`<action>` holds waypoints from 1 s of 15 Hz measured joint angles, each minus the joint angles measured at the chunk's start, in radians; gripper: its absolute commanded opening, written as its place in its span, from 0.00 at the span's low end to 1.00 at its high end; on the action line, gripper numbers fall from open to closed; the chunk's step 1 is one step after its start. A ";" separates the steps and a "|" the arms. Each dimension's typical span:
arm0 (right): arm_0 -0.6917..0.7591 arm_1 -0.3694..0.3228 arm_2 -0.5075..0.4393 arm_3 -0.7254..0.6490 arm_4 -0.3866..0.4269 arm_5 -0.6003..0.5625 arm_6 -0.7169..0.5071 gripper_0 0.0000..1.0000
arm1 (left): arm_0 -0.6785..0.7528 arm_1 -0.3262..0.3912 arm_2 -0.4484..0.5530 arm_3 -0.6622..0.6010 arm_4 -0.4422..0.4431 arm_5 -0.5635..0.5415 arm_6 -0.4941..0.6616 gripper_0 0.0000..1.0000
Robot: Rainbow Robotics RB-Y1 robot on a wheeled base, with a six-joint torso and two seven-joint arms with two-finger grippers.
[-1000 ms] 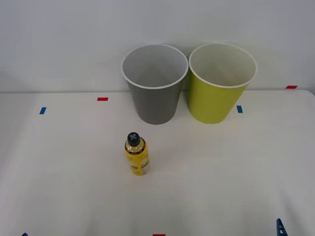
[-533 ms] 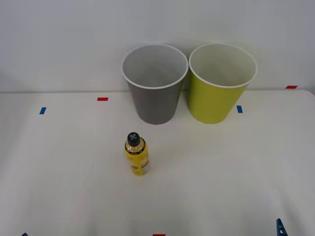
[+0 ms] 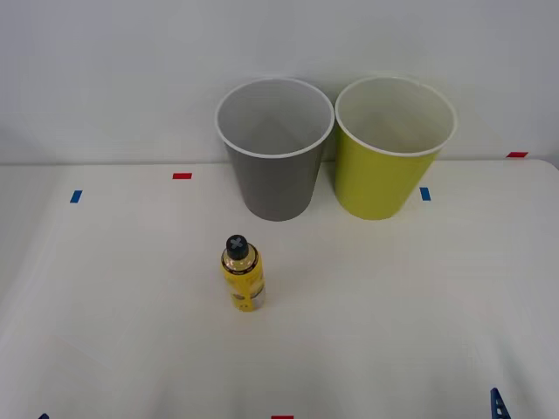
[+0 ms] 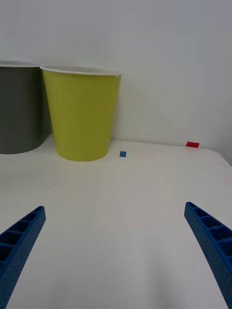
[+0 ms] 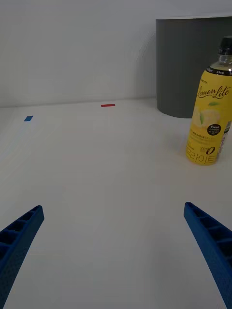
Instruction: Put cans in the gray bin and PET bottles in the light green bin.
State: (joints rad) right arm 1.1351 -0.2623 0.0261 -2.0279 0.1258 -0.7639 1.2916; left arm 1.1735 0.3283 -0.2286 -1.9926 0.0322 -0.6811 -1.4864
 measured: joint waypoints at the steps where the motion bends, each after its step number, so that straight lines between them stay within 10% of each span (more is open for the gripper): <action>1: 0.000 0.000 0.000 0.000 0.000 0.000 0.000 1.00 | 0.000 0.000 0.000 0.000 0.000 0.000 0.000 1.00; 15: 0.000 0.000 0.000 0.000 0.000 0.000 0.000 1.00 | -0.326 0.294 -0.107 0.101 0.061 0.008 -0.005 1.00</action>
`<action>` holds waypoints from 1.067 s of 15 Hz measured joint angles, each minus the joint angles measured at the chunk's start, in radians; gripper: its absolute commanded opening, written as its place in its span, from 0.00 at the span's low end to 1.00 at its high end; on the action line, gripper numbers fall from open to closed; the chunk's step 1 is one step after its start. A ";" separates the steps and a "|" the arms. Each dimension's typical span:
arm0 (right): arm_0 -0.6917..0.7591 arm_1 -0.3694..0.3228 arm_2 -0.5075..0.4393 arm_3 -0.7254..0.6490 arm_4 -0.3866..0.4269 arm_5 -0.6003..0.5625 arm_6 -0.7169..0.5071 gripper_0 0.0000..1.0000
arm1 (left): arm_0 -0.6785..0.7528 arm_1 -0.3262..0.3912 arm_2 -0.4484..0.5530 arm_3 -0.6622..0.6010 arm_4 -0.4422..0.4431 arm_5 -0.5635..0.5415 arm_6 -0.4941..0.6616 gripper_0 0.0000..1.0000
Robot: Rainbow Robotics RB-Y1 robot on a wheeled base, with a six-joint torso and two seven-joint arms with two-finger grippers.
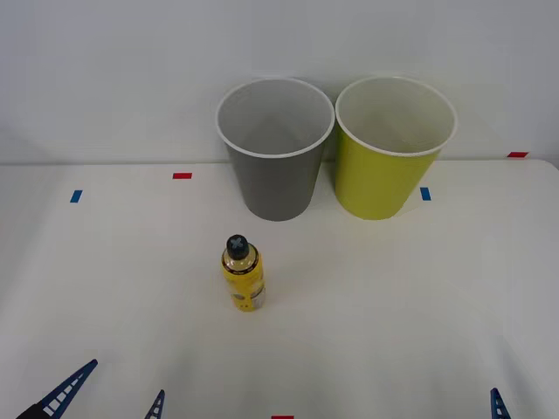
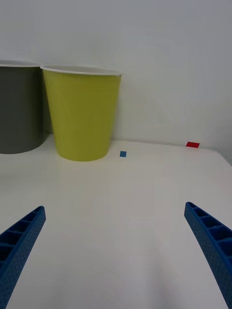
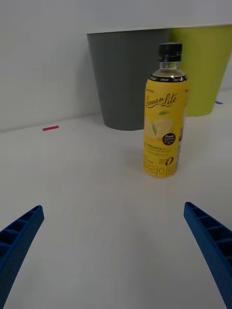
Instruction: Put cans in the gray bin and PET bottles in the light green bin.
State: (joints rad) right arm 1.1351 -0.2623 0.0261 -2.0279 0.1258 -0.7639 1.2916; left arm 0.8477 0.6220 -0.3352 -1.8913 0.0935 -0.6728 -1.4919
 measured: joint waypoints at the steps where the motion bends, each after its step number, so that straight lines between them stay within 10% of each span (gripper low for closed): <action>1: 0.000 0.000 0.000 0.000 0.000 0.000 0.000 1.00 | -0.045 0.025 -0.028 0.010 0.006 0.005 -0.002 1.00; 16: 0.000 0.000 0.000 0.000 0.000 0.000 0.000 1.00 | -0.545 0.159 -0.257 0.089 0.145 0.193 -0.007 1.00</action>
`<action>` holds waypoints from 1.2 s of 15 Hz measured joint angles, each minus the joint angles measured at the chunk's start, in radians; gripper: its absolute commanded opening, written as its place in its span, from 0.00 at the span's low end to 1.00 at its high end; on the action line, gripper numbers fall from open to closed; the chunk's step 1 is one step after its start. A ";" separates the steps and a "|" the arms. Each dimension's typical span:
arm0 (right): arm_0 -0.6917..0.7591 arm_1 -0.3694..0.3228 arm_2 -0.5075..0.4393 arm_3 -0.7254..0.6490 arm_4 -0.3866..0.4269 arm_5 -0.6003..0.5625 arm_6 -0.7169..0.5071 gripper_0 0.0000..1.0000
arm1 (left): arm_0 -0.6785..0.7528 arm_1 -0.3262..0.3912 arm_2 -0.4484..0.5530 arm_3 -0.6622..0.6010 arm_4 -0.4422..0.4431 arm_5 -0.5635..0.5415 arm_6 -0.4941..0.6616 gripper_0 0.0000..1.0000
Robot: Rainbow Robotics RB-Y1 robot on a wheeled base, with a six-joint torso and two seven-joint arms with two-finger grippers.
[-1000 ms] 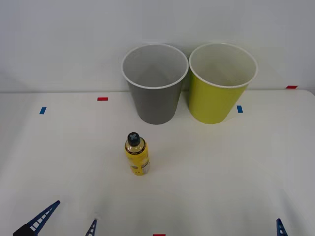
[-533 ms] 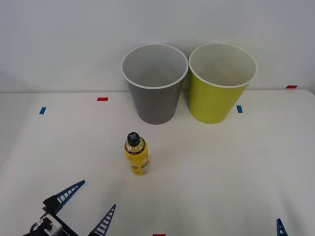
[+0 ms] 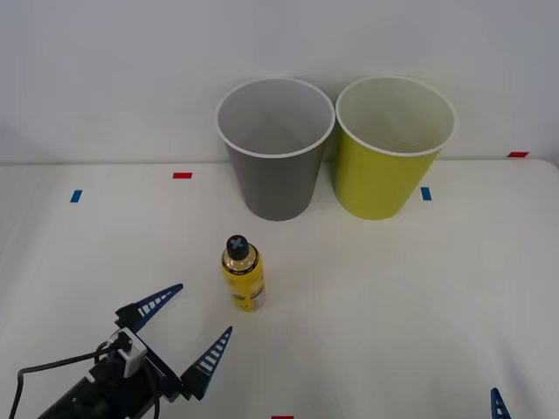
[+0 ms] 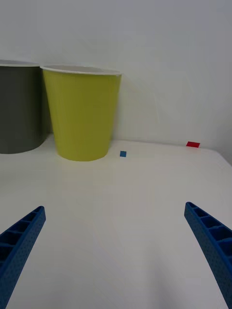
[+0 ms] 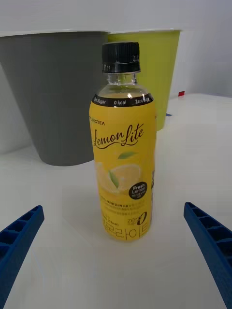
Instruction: Put cans in the gray bin and PET bottles in the light green bin.
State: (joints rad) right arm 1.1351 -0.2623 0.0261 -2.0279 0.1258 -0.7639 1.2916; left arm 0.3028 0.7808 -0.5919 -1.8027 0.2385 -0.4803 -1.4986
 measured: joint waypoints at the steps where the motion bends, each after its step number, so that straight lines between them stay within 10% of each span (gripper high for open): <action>1: 0.000 0.000 0.000 0.000 0.000 0.000 0.000 1.00 | -0.022 0.002 -0.007 0.000 0.009 0.012 0.000 0.99; 18: 0.000 0.000 0.000 0.000 0.000 0.000 0.000 1.00 | -0.253 -0.075 -0.084 0.001 0.081 0.203 0.013 0.99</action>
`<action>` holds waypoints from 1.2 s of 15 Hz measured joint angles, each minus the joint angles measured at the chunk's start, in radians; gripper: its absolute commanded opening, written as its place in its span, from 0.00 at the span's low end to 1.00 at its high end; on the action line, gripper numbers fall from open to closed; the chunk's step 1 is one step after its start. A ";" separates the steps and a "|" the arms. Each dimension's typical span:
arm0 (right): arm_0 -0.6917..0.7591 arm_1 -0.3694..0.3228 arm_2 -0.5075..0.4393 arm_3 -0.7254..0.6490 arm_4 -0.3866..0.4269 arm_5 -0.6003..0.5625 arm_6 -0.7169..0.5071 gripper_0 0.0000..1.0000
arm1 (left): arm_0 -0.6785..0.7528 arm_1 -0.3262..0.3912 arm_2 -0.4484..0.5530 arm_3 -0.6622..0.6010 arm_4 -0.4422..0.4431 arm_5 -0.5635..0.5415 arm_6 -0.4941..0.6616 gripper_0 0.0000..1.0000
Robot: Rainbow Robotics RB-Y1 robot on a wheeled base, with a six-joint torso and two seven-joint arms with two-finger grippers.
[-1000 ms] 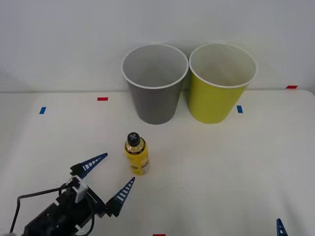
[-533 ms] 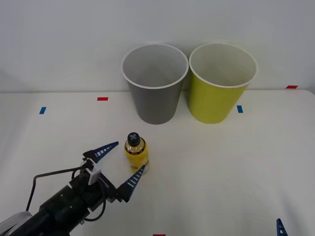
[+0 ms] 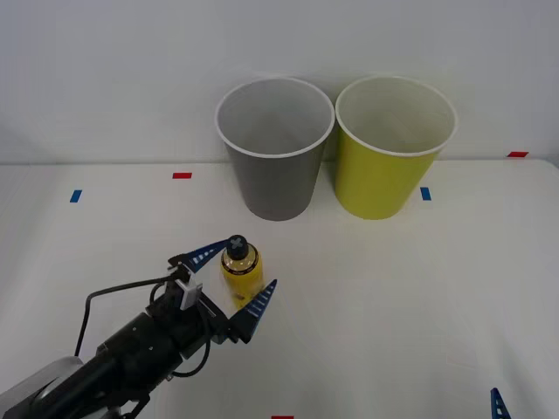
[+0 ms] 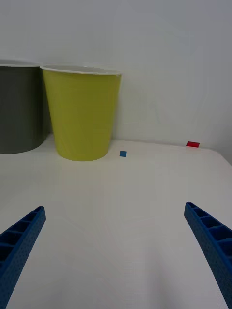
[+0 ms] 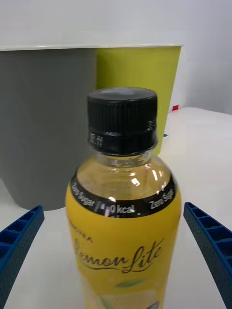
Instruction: Put cans in the gray bin and PET bottles in the light green bin.
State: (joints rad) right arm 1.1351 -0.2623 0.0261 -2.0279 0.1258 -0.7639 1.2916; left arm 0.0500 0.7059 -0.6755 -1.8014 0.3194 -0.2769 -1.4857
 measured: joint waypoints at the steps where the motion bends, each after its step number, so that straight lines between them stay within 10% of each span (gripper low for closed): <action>1: 0.000 0.000 0.000 0.000 0.000 0.000 0.000 1.00 | -0.005 -0.003 -0.009 0.000 0.007 0.006 0.001 0.99; 7: 0.000 0.000 0.000 0.000 0.000 0.000 0.000 1.00 | -0.040 -0.008 -0.013 0.000 0.031 0.044 0.000 0.86; 9: 0.000 0.000 0.000 0.000 0.000 0.000 0.000 1.00 | -0.042 -0.008 -0.013 0.000 0.031 0.047 -0.001 0.01; 18: 0.000 0.000 0.000 0.000 0.000 0.000 0.000 1.00 | -0.041 0.006 -0.013 -0.002 0.006 0.046 -0.011 0.00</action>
State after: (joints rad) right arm 1.1351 -0.2623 0.0261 -2.0279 0.1258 -0.7639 1.2916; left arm 0.0088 0.7115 -0.6888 -1.8034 0.3259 -0.2309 -1.4964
